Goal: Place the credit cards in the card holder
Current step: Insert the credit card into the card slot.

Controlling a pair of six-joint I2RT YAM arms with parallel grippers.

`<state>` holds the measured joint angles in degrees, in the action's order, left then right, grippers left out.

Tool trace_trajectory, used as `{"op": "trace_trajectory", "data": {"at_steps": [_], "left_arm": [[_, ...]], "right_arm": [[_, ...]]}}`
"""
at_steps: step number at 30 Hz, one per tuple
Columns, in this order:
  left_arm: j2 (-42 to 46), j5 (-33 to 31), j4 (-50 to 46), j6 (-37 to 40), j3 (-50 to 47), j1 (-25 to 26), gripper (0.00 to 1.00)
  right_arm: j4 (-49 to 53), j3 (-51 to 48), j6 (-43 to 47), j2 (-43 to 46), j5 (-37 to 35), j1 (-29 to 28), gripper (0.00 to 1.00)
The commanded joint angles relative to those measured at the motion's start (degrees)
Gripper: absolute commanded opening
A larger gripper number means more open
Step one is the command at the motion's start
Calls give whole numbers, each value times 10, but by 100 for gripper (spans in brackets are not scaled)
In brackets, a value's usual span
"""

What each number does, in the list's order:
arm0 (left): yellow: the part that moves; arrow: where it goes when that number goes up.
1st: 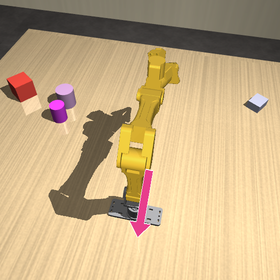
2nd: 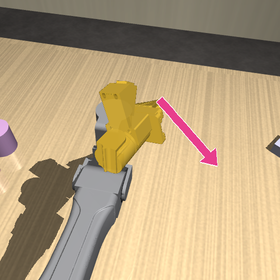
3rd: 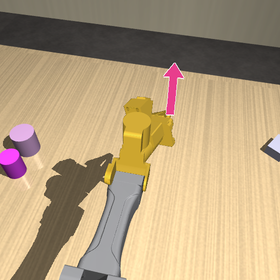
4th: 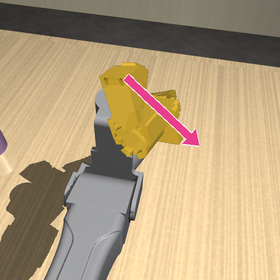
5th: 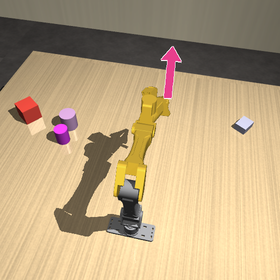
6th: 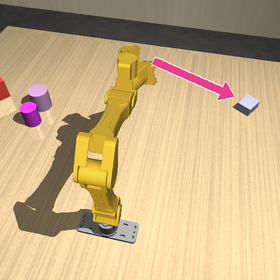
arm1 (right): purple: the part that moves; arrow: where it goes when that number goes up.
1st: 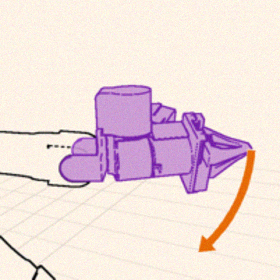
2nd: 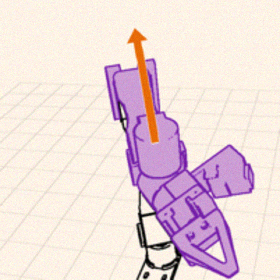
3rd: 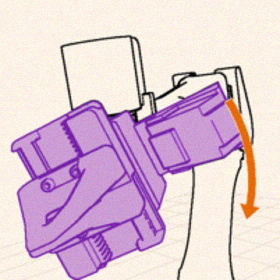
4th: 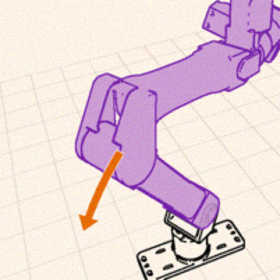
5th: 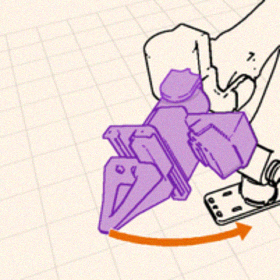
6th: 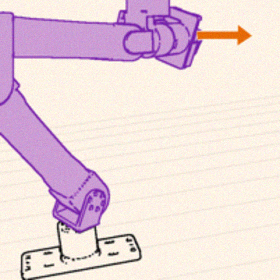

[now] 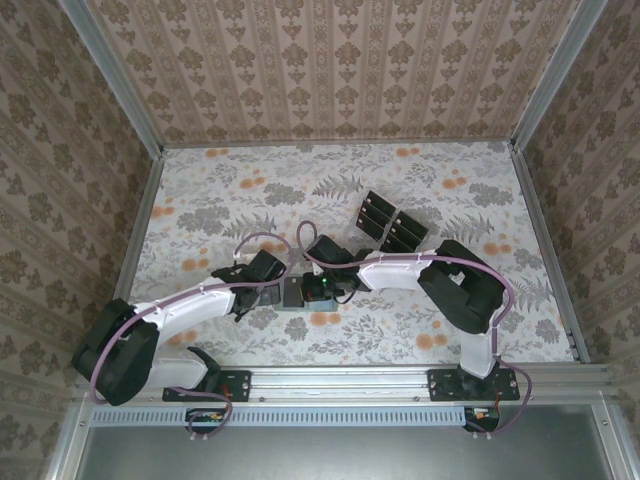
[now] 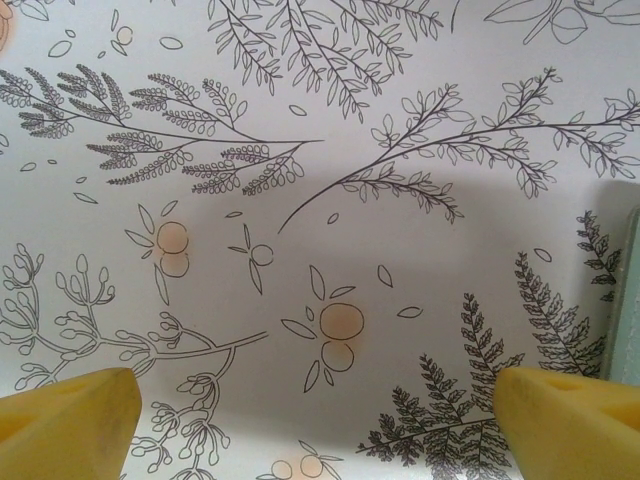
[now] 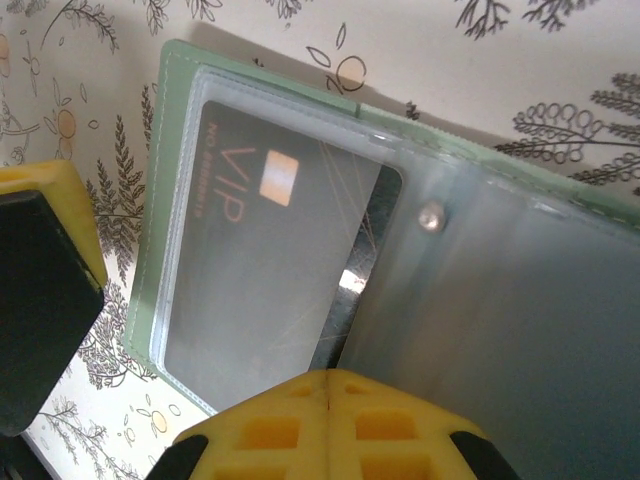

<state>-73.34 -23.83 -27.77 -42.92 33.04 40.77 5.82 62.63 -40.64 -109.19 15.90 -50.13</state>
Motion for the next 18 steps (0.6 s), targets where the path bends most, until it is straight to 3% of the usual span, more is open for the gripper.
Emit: {"op": "trace_trajectory", "data": {"at_steps": [1, 10, 14, 18], "left_arm": [[-7, 1, -2, -5, -2, 0, 100], [-2, 4, -6, 1, 5, 1, 100], [10, 10, -10, 10, 11, 1, 100], [27, 17, -10, 15, 14, 3, 100]], "right_arm": [[15, 19, 7, -15, 20, -5, 5], [26, 12, 14, 43, 4, -1, 8], [59, 6, 34, 90, -36, 10, 27], [99, 10, 61, 101, -64, 20, 39]]}}
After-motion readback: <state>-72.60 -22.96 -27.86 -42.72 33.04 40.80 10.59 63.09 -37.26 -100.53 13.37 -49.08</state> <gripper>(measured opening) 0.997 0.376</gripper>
